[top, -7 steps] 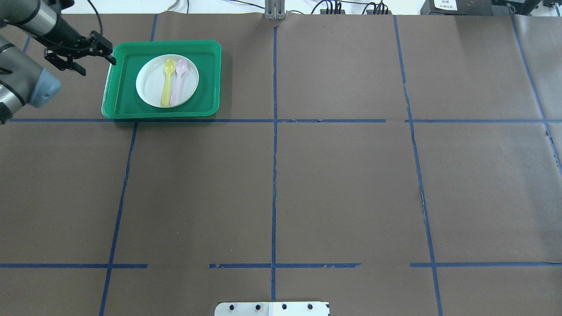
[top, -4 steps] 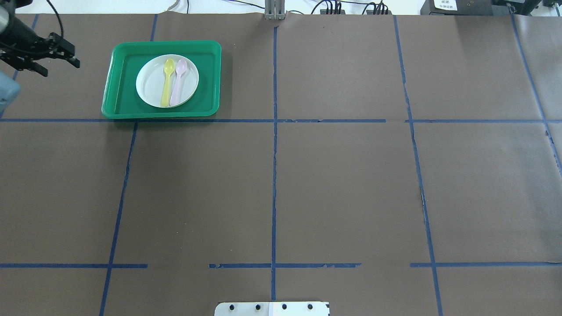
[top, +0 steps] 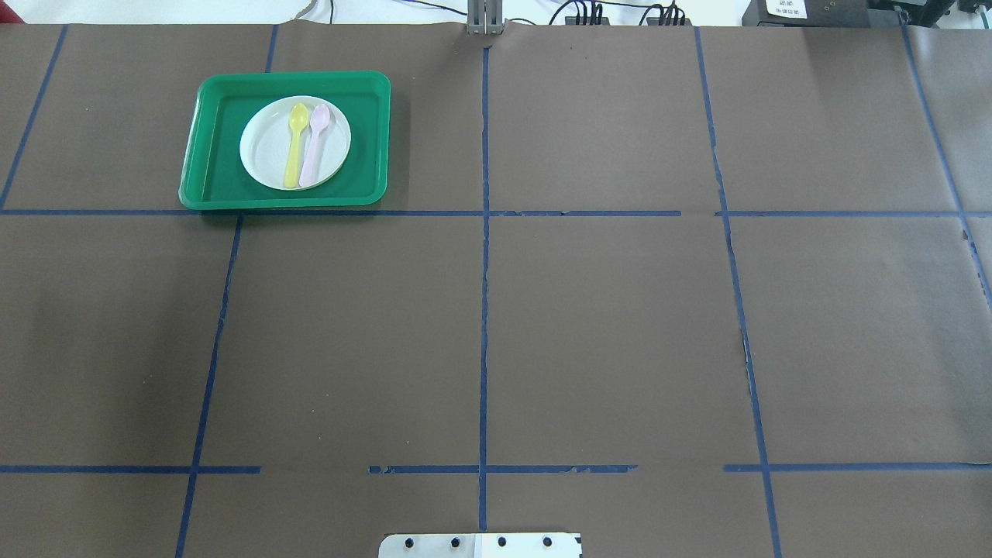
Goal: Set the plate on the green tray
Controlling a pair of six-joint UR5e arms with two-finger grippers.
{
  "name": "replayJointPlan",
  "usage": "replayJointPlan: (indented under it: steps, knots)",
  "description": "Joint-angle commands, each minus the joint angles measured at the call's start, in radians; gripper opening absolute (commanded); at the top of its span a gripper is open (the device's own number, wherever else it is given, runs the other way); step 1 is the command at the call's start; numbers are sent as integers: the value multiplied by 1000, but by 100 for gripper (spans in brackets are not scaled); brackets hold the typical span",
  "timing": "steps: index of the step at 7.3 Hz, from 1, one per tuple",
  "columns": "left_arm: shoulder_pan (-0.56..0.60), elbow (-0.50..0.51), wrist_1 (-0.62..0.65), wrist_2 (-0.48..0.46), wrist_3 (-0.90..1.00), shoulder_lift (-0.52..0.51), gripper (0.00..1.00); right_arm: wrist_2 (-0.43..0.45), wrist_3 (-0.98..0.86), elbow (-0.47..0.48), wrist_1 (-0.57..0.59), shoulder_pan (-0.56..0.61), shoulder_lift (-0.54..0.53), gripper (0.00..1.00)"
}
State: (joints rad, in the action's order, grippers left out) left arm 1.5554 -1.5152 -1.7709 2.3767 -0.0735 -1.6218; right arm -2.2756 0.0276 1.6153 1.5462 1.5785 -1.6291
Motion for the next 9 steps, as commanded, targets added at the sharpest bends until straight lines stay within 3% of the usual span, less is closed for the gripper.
replayJointPlan:
  steps: [1,3,4,9]
  knots:
    - [75,-31,7,1,126,111,100,1,0,0,0,0,0,100]
    - [75,-65,137,-14,133,99,100,-1,0,0,0,0,0,100]
    - [66,-97,143,-60,136,102,100,1,0,0,0,0,0,100]
    - [77,-145,145,-59,198,109,100,1,0,0,0,0,0,100]
